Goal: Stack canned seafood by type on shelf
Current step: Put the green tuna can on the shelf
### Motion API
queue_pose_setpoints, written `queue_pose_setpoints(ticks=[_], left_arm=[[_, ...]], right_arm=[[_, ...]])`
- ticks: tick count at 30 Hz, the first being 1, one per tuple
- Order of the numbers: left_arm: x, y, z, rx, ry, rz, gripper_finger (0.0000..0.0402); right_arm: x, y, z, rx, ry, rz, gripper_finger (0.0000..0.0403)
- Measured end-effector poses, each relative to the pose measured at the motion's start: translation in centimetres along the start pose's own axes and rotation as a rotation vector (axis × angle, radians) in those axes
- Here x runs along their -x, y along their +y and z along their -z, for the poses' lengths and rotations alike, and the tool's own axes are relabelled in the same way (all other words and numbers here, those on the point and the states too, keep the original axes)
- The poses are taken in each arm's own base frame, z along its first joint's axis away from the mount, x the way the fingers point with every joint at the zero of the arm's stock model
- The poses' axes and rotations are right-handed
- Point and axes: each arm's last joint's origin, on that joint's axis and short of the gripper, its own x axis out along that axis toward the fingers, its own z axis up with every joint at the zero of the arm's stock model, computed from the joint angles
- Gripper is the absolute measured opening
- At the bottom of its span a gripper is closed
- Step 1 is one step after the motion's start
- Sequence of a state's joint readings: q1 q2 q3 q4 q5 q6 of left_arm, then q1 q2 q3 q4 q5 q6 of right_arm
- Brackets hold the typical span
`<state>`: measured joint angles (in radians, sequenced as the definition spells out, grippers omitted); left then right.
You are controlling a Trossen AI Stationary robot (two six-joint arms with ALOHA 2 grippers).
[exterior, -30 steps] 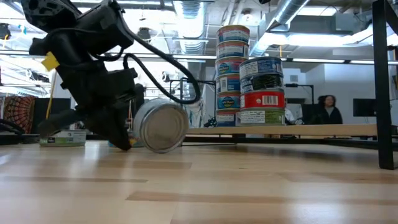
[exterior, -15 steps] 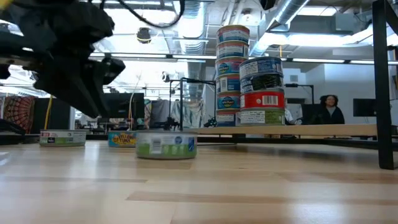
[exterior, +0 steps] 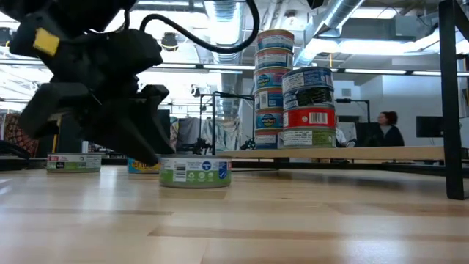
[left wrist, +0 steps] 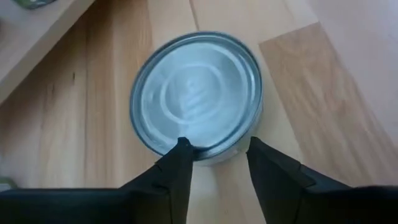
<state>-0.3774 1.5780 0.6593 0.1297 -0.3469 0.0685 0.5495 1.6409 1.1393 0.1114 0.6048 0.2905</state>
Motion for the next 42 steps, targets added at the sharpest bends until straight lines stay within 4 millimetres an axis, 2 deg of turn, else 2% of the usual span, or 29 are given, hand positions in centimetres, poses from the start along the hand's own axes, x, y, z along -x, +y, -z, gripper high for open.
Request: queue_pose_setpoints(ticks=[12, 17, 23, 27, 31, 36, 42], left_arm=[[0.2, -0.8, 1.6, -0.012, 0.146, 0.041, 0.0077], [0.6, -0.7, 1.7, 0.015, 0.165, 0.069, 0.0059], [2.8, -0.7, 1.9, 0.045, 0.231, 0.137, 0.0051], [4.8, -1.2, 1.1, 0.024, 0.166, 0.161, 0.0051], [6.3, -1.4, 0.4, 0.033, 0.093, 0.138, 0.0070], [7.0, -0.8, -0.3, 0.060, 0.049, 0.072, 0.0129], [7.7, -0.2, -3.7, -0.049, -0.014, 0.074, 0.0220]], right_arm=[[0.0, 0.0, 0.0, 0.001, 0.001, 0.000, 0.0278], [0.0, 0.0, 0.0, -0.001, 0.001, 0.000, 0.0278], [0.1, 0.1, 0.2, 0.006, 0.017, 0.000, 0.0278], [-0.1, -0.2, 0.2, -0.033, 0.020, 0.010, 0.0278], [-0.4, -0.6, 0.1, -0.050, 0.022, 0.027, 0.0278], [-0.4, -0.7, 0.1, -0.048, 0.023, 0.031, 0.0278], [-0.3, -0.5, 0.3, -0.042, 0.037, 0.028, 0.0278]])
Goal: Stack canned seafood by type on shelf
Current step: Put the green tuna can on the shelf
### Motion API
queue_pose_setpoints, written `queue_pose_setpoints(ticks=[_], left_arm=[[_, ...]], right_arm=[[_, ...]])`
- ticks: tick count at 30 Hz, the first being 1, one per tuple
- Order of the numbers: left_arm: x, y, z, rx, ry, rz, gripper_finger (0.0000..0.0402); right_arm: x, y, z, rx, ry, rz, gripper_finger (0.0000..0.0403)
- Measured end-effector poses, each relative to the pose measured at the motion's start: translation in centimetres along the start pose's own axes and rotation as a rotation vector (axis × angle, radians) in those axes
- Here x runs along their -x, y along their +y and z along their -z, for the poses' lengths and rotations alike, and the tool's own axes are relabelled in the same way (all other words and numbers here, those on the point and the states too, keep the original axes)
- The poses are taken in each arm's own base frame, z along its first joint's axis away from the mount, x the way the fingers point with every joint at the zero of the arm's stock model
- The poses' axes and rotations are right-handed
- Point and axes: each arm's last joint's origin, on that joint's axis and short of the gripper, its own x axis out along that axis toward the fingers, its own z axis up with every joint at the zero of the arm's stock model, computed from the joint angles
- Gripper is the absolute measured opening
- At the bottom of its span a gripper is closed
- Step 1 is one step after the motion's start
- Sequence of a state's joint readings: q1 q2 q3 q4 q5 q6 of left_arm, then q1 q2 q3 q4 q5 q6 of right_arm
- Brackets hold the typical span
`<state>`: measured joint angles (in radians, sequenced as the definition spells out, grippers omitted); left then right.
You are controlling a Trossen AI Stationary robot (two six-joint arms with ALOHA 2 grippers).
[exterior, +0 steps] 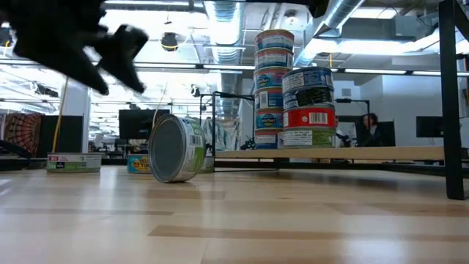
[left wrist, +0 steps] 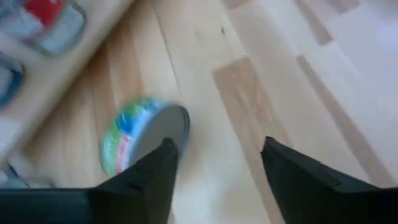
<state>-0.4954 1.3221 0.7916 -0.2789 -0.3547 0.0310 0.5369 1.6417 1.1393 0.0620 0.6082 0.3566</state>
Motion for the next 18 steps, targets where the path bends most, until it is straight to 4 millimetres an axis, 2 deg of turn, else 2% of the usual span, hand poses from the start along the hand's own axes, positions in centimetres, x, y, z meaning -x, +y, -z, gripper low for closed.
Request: queue_pose_setpoints(ticks=[3, 7, 12, 18], left_arm=[[-0.1, 0.9, -1.3, -0.047, 0.000, -0.022, 0.0258], [-1.7, 2.8, -1.1, -0.085, 0.025, 0.019, 0.0287], [-3.1, 5.4, -0.5, -0.089, 0.037, 0.072, 0.0290], [-3.3, 6.8, -0.2, -0.112, 0.025, 0.123, 0.0290]], right_arm=[[0.2, 0.2, 0.1, -0.003, 0.003, -0.007, 0.0278], [0.9, 1.0, 0.6, 0.019, 0.028, -0.031, 0.0278], [1.7, 1.5, 1.1, 0.025, 0.069, -0.041, 0.0278], [1.8, 1.4, 1.3, 0.022, 0.083, -0.033, 0.0278]])
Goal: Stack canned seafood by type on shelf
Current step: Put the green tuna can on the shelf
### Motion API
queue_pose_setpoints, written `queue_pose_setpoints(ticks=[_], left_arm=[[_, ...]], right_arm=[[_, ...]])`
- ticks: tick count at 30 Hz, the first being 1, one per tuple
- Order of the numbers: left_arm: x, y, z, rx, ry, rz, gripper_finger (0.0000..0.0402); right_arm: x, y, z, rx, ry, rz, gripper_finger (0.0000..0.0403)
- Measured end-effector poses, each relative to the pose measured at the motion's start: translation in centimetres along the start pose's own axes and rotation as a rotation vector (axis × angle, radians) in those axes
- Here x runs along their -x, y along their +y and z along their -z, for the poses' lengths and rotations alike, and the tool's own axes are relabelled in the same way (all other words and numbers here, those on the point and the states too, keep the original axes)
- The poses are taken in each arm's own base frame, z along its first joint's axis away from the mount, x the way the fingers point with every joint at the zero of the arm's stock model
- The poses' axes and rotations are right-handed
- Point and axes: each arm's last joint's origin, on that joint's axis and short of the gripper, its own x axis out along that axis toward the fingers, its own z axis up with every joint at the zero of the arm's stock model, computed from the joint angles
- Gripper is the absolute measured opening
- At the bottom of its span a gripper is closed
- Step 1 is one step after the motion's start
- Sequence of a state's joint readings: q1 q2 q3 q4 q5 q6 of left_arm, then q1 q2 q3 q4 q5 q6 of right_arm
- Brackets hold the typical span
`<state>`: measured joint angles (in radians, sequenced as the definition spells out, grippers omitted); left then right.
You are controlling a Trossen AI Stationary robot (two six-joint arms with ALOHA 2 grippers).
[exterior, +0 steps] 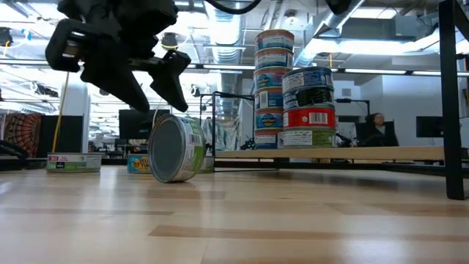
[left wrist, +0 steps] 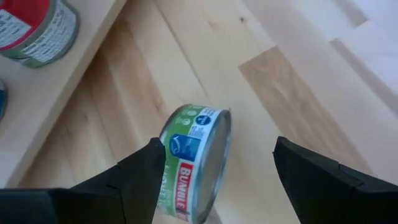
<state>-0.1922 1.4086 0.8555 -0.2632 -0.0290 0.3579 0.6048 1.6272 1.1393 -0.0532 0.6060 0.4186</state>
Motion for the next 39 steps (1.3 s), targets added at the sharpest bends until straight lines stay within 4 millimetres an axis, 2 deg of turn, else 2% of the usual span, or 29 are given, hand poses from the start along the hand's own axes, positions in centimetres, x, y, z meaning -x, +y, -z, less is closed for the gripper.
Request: queue_pose_setpoints(ticks=[9, 16, 19, 23, 31, 35, 39], left_arm=[[0.1, 2.5, 0.9, 0.102, -0.066, 0.120, 0.0290], [-1.5, 3.0, 1.5, 0.106, -0.052, 0.158, 0.0290], [-2.2, 2.9, 1.9, 0.091, -0.027, 0.176, 0.0290], [-2.1, 2.8, 1.9, 0.082, -0.020, 0.191, 0.0290], [-1.8, 1.0, 2.7, 0.096, 0.096, 0.298, 0.0290], [-1.9, 0.3, 2.5, 0.106, 0.090, 0.309, 0.0290], [-2.3, -0.2, 2.6, 0.188, 0.069, 0.259, 0.0290]], right_arm=[[0.5, 0.1, 0.3, -0.042, 0.049, -0.029, 0.0278], [0.9, 0.2, 0.3, -0.053, 0.063, -0.039, 0.0278], [0.8, 0.1, 0.3, -0.060, 0.065, -0.034, 0.0278], [0.7, -0.1, 0.3, -0.063, 0.065, -0.028, 0.0278], [0.5, -0.4, 0.2, -0.061, 0.070, -0.018, 0.0278], [0.2, -0.8, 0.1, -0.069, 0.068, -0.005, 0.0278], [-0.5, -1.1, 0.1, -0.094, 0.066, 0.015, 0.0278]])
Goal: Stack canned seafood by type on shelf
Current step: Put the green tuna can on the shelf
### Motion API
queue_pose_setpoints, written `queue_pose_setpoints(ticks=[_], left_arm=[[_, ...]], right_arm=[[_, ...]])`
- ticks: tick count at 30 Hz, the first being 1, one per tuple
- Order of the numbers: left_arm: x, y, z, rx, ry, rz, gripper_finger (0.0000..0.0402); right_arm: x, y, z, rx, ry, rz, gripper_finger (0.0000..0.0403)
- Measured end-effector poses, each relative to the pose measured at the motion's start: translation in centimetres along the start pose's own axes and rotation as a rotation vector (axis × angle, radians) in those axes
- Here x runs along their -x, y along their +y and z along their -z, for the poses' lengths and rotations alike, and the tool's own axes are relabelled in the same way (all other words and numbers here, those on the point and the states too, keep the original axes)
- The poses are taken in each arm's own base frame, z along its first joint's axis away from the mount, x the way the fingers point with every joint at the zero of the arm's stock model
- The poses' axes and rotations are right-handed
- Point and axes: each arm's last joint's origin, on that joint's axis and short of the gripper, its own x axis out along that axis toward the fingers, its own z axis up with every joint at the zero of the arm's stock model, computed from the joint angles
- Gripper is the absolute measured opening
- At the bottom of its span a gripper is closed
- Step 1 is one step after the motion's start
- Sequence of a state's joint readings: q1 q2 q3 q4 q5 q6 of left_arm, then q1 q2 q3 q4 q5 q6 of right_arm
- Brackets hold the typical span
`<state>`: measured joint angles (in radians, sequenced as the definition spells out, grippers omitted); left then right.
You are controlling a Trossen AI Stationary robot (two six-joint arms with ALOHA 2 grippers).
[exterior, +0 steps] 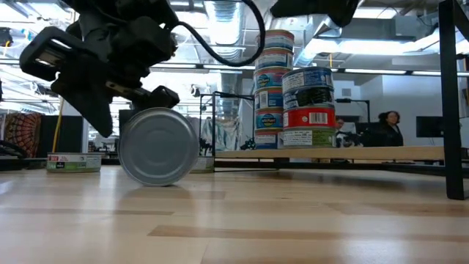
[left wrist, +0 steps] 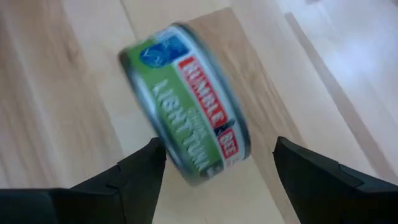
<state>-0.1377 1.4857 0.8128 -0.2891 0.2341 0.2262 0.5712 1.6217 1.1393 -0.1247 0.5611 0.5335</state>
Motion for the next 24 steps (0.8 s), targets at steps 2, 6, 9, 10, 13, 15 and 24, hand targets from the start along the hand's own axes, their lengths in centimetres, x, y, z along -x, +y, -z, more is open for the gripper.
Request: queue_pose_setpoints(ticks=[2, 6, 9, 10, 13, 15, 24], left_arm=[[0.0, -0.1, 0.0, 0.043, -0.001, -0.008, 0.0290], [-0.1, 0.0, -0.1, 0.109, -0.009, -0.032, 0.0290], [-0.1, 0.1, -0.3, 0.159, -0.031, -0.065, 0.0290], [-0.1, 0.1, -0.4, 0.173, -0.033, -0.085, 0.0290], [-0.2, -0.3, -0.7, 0.182, -0.050, -0.123, 0.0290], [-0.3, -0.7, -0.8, 0.172, -0.053, -0.147, 0.0290], [-0.5, -1.5, -1.6, 0.123, -0.111, -0.224, 0.0290]], right_arm=[[-0.7, -0.1, 0.4, 0.003, 0.006, 0.028, 0.0278], [-2.1, -0.1, 1.7, 0.022, 0.024, 0.085, 0.0278], [-3.5, -0.3, 2.8, 0.073, 0.053, 0.125, 0.0278], [-4.0, -0.4, 3.2, 0.096, 0.067, 0.137, 0.0278], [-5.1, -0.7, 4.1, 0.147, 0.097, 0.160, 0.0278], [-5.4, -0.9, 4.2, 0.147, 0.096, 0.166, 0.0278], [-6.1, -1.7, 3.3, 0.178, 0.078, 0.155, 0.0305]])
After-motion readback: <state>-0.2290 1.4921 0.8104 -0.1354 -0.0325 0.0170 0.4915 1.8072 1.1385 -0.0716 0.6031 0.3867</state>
